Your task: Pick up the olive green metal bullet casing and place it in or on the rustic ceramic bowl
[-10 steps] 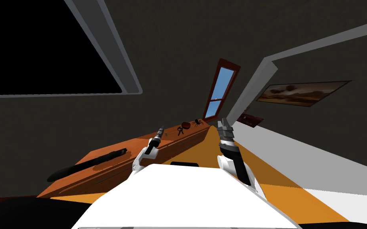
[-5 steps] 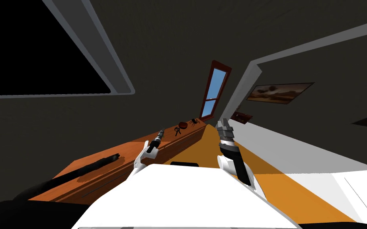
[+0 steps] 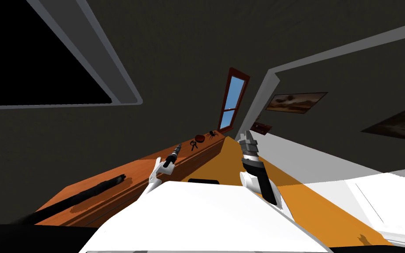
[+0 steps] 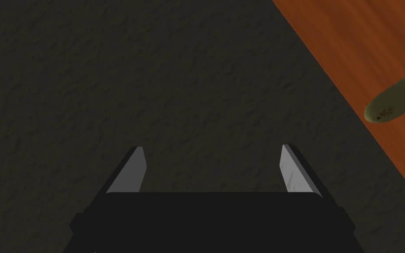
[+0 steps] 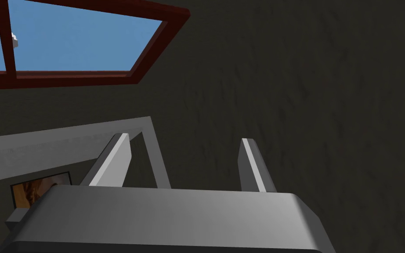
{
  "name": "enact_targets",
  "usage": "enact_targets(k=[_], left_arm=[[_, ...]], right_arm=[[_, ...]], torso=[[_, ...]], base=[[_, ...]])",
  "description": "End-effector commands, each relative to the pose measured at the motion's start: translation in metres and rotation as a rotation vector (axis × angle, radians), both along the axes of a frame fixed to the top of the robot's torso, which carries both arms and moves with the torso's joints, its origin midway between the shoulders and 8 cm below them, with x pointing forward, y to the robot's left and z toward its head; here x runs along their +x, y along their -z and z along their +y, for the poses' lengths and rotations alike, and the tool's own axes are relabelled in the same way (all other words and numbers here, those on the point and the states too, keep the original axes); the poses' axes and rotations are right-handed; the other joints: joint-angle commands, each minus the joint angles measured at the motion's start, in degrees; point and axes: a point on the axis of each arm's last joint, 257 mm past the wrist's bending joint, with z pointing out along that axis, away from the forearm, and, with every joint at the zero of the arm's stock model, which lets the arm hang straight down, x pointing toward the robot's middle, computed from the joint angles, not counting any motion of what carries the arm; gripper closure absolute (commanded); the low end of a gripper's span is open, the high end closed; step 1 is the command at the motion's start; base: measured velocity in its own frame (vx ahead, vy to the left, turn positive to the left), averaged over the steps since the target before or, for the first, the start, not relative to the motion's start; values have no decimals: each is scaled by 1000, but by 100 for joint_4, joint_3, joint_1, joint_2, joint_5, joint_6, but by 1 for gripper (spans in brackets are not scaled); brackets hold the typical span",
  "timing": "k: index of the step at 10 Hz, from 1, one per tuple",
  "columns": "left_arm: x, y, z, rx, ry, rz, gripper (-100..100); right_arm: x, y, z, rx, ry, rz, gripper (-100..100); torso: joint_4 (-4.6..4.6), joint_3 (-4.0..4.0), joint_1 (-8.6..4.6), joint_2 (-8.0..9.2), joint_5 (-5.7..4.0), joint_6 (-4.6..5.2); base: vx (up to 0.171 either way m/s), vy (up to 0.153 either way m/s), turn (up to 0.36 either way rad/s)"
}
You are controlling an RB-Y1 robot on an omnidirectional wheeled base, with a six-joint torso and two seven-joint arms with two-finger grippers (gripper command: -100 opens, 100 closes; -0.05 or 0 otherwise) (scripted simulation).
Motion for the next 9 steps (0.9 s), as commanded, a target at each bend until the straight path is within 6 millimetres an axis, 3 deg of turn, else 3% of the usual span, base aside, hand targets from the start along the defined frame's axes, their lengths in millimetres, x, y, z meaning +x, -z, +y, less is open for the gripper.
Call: enact_targets(k=[1,6,9], left_arm=[[1,13,7,12,-9,42,-100],[-7,71,36,77,-46,228,-100],[-16,94,49,98,-63,303,-100]], right_arm=[[0,0,0,0,0,0,0],[0,0,0,0,0,0,0],[0,0,0,0,0,0,0]], torso=[[0,0,0,0,0,0],[-1,-1,2,-1,0,-5],[-1,-2,3,-4,0,-3]], base=[[4,-12,-93],[9,-14,-106],[13,-8,-77]])
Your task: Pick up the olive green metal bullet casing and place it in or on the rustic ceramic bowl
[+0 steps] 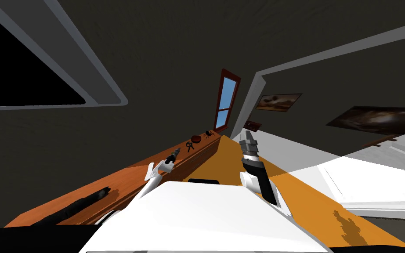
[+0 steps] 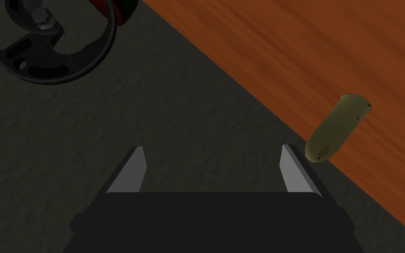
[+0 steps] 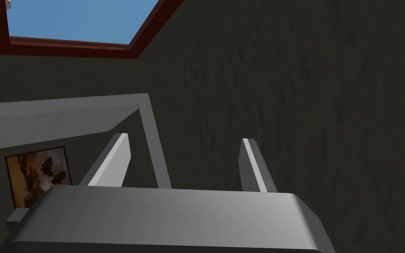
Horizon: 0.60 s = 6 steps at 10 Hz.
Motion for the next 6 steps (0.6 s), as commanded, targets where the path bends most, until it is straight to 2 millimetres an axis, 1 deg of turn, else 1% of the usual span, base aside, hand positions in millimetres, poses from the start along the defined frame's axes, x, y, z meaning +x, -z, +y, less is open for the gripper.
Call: enact_targets(k=[1,2,3,4,5,6], left_arm=[[-4,15,10,23,-11,58,-100],[-11,25,15,24,-21,82,-100],[-13,33,23,44,-29,127,-100],[-19,41,27,45,-36,145,-100],[-20,46,35,63,-43,183,-100],[-27,55,39,65,-52,206,-100]], right_arm=[[0,0,0,0,0,0,0],[0,0,0,0,0,0,0],[0,0,0,0,0,0,0],[0,0,0,0,0,0,0],[0,0,0,0,0,0,0],[0,0,0,0,0,0,0]], torso=[[0,0,0,0,0,0],[0,-1,0,-2,0,3],[0,0,0,0,0,-1],[0,0,-1,-1,0,1],[0,0,1,0,0,-1],[0,-1,0,-2,0,2]], base=[[19,-7,-137],[14,-4,-52],[16,-11,-89],[17,-5,-52],[22,-5,-91],[19,-1,-50]])
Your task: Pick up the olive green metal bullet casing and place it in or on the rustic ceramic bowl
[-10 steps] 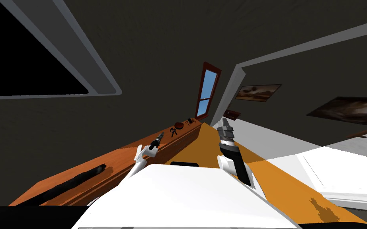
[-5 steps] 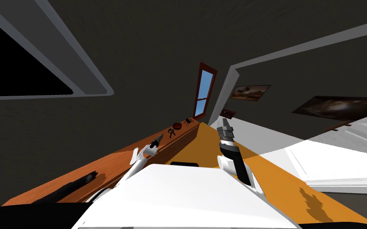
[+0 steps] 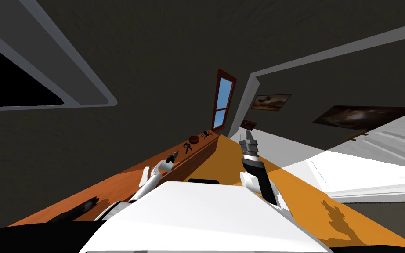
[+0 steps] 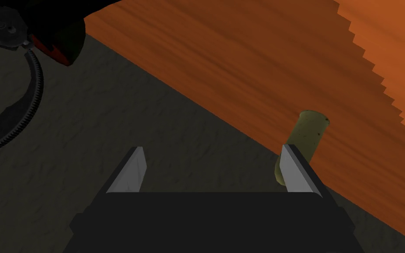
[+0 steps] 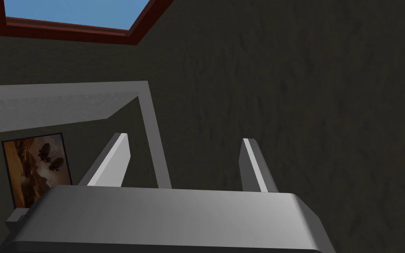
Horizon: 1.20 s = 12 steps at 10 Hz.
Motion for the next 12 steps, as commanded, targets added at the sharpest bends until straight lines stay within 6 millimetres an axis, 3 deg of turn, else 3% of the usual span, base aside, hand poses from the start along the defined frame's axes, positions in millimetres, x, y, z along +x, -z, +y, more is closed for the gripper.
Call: enact_targets(k=[1,7,11,12], left_arm=[[-5,9,14,22,-14,56,-100],[-33,37,44,61,-58,188,-100],[-68,57,86,120,-121,365,-100],[-73,59,88,121,-126,374,-100]], right_arm=[[0,0,0,0,0,0,0],[0,0,0,0,0,0,0],[0,0,0,0,0,0,0],[0,0,0,0,0,0,0]], torso=[[0,0,0,0,0,0],[1,0,0,0,0,1],[-2,-5,6,-9,1,0],[-1,-5,9,-9,1,0]], base=[[22,0,-91],[16,1,-46],[38,15,-95],[30,20,-20]])
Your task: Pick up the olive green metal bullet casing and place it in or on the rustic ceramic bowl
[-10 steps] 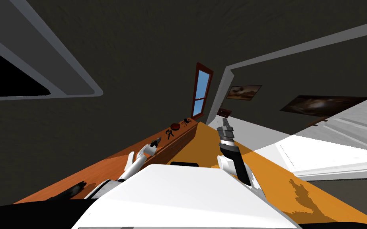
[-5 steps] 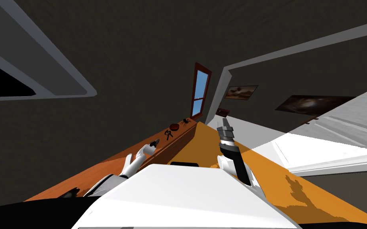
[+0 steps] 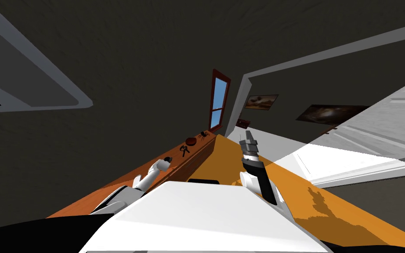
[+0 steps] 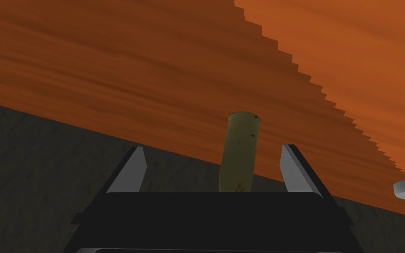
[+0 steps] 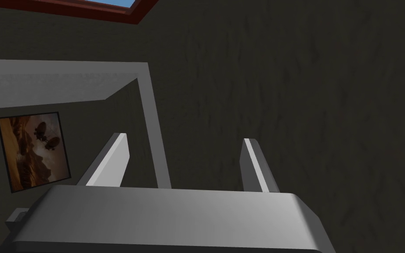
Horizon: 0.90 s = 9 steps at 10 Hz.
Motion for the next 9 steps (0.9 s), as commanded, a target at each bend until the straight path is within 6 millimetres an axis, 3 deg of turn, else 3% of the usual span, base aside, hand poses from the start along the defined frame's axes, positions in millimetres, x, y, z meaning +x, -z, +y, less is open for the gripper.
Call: enact_targets(k=[1,9], left_arm=[[-11,4,13,17,-22,50,-100],[-45,4,52,69,-86,180,-100]], right_arm=[[0,0,0,0,0,0,0],[0,0,0,0,0,0,0]], torso=[[0,0,0,0,0,0],[0,-1,1,-2,0,0]], base=[[34,9,-48],[34,22,-38]])
